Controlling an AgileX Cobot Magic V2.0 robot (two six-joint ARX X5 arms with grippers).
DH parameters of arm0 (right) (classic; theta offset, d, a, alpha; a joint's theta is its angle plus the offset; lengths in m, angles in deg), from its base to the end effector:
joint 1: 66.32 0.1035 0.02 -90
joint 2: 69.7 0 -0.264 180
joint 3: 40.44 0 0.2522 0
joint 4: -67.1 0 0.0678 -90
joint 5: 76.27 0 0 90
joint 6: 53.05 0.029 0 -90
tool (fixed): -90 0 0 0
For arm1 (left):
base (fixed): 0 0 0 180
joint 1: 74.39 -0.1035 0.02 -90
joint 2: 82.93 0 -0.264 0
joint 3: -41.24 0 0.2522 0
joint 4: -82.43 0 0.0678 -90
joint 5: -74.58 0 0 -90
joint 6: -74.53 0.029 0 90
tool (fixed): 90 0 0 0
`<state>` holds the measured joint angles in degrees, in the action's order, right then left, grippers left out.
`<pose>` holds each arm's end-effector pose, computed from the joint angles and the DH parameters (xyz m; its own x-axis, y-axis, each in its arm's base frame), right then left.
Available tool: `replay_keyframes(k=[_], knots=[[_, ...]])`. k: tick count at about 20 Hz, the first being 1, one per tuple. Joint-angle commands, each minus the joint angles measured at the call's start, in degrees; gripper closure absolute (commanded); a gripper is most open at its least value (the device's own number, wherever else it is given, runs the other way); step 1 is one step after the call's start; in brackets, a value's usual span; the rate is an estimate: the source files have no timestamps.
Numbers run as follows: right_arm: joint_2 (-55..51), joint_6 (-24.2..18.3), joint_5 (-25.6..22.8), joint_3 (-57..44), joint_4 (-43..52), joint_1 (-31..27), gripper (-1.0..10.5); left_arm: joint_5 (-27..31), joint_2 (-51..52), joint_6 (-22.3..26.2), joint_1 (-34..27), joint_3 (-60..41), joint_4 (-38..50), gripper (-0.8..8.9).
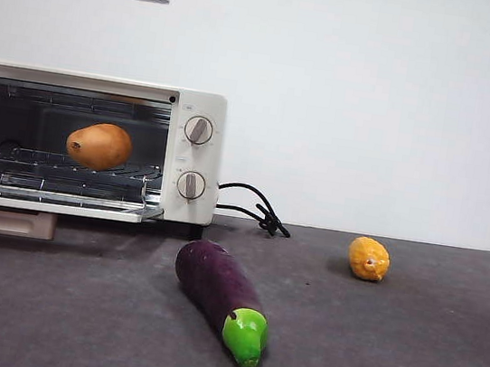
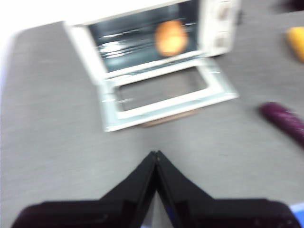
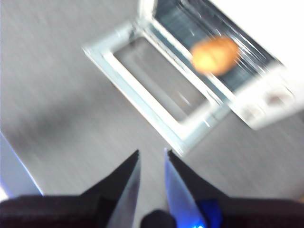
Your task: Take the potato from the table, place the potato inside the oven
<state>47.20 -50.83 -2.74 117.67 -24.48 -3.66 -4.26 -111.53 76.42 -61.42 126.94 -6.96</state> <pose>0.1865 0.3428 0.4315 0.5328 0.4131 -0.7386 -0.7545 0.6271 -0.1935 0.0077 0.0040 0.3902 0.8517 0.0025 -0.5241 0.0779 0.9883 0.1312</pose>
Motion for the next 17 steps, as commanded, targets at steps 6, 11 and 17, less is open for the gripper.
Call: replay_keyframes(k=[6, 11, 17], knots=[[-22.1, -1.09, -2.82, -43.36, 20.06, -0.04, 8.5, 8.76, -3.39, 2.03, 0.24, -1.22, 0.24, 8.22], [-38.82, -1.38, -2.01, -73.7, 36.46, -1.99, 8.6, 9.79, -5.31, 1.01, 0.17, -9.7, 4.17, 8.23], [-52.61, 1.68, 4.09, -89.18, 41.94, -12.0, 8.6, 0.24, -7.19, -1.07, -4.85, -24.57, 16.24, 8.24]])
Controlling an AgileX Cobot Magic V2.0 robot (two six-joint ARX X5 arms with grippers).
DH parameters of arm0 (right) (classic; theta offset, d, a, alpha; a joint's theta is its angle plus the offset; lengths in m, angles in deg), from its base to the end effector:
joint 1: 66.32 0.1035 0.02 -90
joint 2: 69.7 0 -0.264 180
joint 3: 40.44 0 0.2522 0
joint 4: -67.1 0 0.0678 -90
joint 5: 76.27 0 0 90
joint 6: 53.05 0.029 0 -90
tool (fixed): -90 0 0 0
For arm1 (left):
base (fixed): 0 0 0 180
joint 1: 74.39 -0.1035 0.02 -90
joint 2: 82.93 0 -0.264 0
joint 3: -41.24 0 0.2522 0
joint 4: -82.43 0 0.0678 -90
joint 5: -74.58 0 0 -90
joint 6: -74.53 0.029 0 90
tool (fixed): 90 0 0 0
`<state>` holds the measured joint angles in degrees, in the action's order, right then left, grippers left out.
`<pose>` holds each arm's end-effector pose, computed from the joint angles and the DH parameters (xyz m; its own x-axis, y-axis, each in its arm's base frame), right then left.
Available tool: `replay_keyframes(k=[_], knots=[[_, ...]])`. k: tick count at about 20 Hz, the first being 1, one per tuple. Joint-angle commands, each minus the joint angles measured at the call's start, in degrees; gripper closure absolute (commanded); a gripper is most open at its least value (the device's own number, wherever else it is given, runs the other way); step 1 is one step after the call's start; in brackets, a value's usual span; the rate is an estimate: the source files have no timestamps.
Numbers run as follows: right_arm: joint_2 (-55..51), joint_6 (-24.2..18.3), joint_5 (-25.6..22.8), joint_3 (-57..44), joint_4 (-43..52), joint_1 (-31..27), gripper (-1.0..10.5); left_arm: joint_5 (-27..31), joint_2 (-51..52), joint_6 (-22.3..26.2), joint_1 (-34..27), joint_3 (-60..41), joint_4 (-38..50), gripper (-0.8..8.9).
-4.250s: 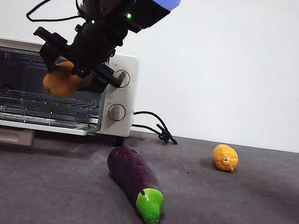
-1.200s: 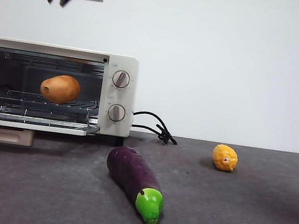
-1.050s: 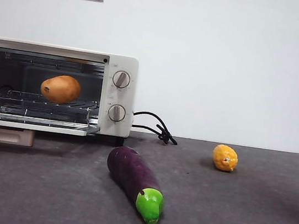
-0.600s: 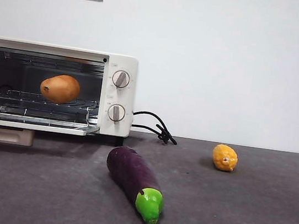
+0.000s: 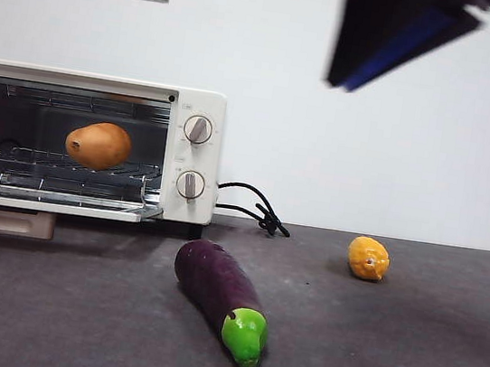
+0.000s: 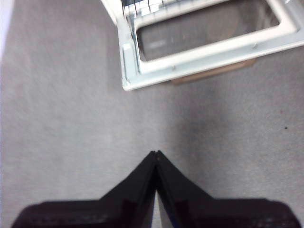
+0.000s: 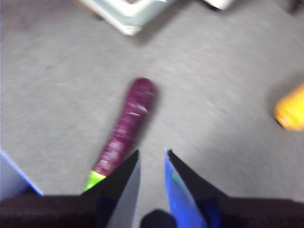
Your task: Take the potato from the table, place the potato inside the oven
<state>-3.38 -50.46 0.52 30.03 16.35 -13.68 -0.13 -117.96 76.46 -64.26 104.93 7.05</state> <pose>0.1457 0.1800 0.2937 0.5875 0.3930 -0.7073 -0.6579 0.7409 -0.1348 0.0907 -0.0084 0.3063 0.6974 0.1433 -0.7022 0.0158 0.9765 0.2150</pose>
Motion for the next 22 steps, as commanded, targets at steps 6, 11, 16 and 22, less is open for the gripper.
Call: replay_keyframes(k=[6, 11, 16, 22], knots=[[-14.12, 1.62, 4.57, -6.51, -0.42, -13.22, 8.6, -28.26, -9.05, -3.58, -24.0, -7.82, 11.93, 8.24], [-20.63, -1.25, 8.92, -9.9, -1.86, -23.61, 9.2, -45.09, -20.39, -9.49, -35.87, -7.85, 19.54, 8.23], [-22.32, -4.66, 13.94, -10.08, -3.26, -31.71, 9.2, -44.24, -31.52, -12.33, -39.82, -7.85, 27.08, 8.23], [-22.32, -5.62, 16.92, -10.08, -4.74, -37.18, 9.2, -50.97, -45.53, -14.58, -42.77, -7.82, 33.18, 8.23]])
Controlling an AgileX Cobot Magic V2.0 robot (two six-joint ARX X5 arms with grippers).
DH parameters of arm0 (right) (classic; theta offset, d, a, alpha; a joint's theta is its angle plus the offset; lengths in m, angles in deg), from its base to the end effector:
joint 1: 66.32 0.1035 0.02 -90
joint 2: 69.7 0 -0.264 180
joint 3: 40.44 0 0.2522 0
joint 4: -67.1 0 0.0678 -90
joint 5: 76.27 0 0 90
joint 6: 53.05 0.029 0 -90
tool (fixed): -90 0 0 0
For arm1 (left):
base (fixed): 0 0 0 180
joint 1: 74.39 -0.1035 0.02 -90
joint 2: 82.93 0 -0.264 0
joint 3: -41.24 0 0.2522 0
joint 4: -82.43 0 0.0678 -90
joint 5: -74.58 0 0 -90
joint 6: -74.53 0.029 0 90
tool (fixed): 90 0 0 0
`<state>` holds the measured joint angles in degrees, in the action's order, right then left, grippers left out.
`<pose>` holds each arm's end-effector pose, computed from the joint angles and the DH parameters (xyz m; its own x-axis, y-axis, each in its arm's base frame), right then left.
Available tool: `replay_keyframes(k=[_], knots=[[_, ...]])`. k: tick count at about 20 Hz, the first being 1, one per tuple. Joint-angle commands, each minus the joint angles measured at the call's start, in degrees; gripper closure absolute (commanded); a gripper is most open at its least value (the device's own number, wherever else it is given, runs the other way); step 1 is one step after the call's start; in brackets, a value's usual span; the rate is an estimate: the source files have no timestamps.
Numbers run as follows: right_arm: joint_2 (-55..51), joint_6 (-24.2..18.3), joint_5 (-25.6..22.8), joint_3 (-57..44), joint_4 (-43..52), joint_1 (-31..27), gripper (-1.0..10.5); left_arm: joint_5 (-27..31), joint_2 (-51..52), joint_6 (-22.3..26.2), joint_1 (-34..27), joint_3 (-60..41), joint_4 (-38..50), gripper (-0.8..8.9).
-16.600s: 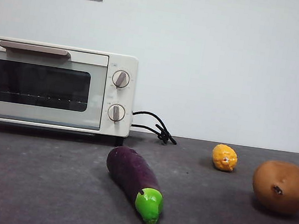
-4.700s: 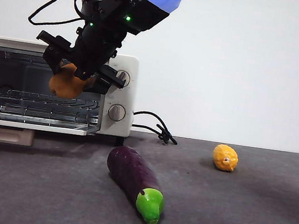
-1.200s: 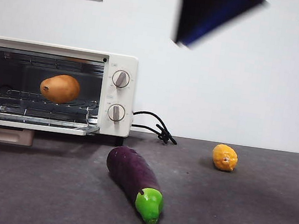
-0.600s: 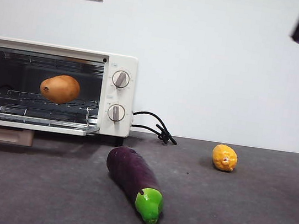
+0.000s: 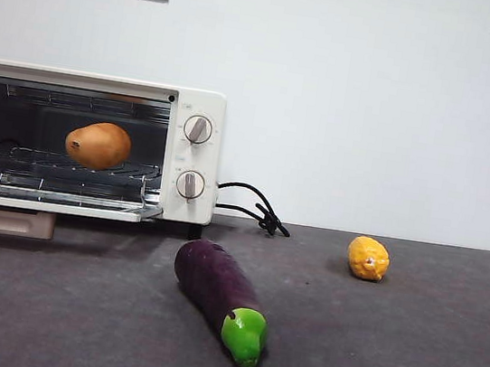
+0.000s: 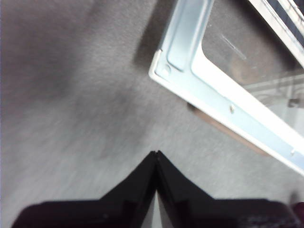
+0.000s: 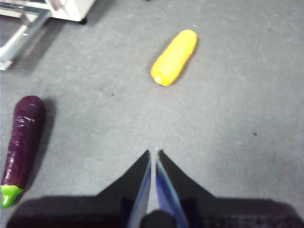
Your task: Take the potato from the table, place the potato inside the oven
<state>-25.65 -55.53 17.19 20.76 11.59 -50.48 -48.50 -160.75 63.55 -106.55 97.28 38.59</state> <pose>0.1410 0.0418 0.3014 0.7365 0.2717 -0.6195 -0.3435 0.9391 0.0035 0.2087 0.1125 0.1841 0.5833 -0.2780 -0.7632 -0.3975 0.7217 -0.5667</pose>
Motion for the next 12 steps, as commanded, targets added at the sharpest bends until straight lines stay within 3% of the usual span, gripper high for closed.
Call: replay_keyframes(k=[1, 12], knots=[[-0.04, -0.57, 0.46, -0.81, -0.2, -0.61, 9.2, -4.76, -5.09, -2.54, -0.72, -0.11, 3.3, 8.23], [-0.02, 1.05, 1.09, -0.81, -0.26, -0.59, 9.2, -9.4, -11.47, -11.76, -4.74, -0.07, 14.95, 8.23]])
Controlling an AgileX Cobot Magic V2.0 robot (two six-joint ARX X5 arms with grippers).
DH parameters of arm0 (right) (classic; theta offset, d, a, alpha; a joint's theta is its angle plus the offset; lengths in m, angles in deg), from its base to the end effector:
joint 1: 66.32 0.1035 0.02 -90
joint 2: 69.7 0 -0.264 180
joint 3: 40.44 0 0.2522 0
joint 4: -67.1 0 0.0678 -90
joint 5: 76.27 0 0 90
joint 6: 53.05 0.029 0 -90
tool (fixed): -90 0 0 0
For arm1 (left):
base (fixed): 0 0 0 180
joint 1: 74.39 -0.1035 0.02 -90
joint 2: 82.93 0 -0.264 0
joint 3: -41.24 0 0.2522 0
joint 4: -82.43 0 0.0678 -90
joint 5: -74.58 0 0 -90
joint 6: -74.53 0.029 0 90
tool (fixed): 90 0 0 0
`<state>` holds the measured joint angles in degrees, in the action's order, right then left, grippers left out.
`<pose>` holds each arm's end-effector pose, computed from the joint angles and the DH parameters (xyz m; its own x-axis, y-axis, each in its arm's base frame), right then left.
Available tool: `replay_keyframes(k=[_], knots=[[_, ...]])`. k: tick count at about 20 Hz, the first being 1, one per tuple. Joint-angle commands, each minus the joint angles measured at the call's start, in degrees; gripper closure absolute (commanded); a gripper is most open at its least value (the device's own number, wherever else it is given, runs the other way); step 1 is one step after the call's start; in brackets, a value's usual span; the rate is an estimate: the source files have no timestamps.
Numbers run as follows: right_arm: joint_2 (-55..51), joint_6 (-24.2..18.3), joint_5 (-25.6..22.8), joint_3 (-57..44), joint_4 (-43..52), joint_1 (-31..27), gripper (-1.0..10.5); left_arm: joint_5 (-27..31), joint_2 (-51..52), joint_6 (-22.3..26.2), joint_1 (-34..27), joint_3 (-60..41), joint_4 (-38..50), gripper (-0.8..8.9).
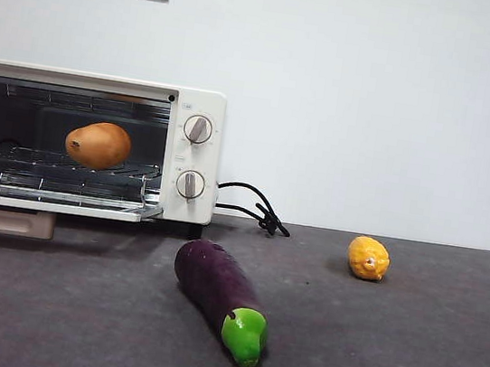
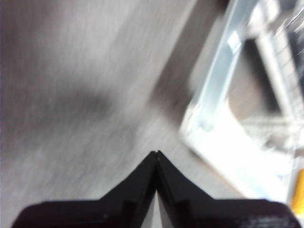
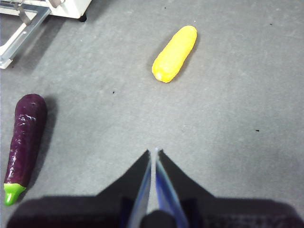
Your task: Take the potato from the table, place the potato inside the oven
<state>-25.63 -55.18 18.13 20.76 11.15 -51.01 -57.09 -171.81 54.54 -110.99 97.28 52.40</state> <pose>0.1409 0.0409 0.3008 0.7290 0.2791 -0.6250 -0.3432 0.9391 0.0191 0.2263 0.1440 0.1511 0.6699 -0.3307 -0.6648 -0.4341 0.5520 -0.7119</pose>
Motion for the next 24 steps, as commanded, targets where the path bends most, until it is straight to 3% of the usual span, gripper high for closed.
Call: replay_keyframes(k=[1, 10, 24], knots=[[-0.04, 0.92, 0.15, -0.81, 0.17, -0.07, 9.2, -0.79, -0.63, -3.28, -0.31, -0.07, 1.73, 8.23], [-0.04, 2.8, 0.61, -0.81, 0.17, -0.07, 9.2, -5.95, -7.52, -6.03, -0.22, 0.94, 6.16, 8.23], [-0.04, 4.13, 2.51, -0.81, 0.2, 0.0, 9.2, -11.28, -7.54, -10.34, 3.63, 5.33, 7.5, 8.22]])
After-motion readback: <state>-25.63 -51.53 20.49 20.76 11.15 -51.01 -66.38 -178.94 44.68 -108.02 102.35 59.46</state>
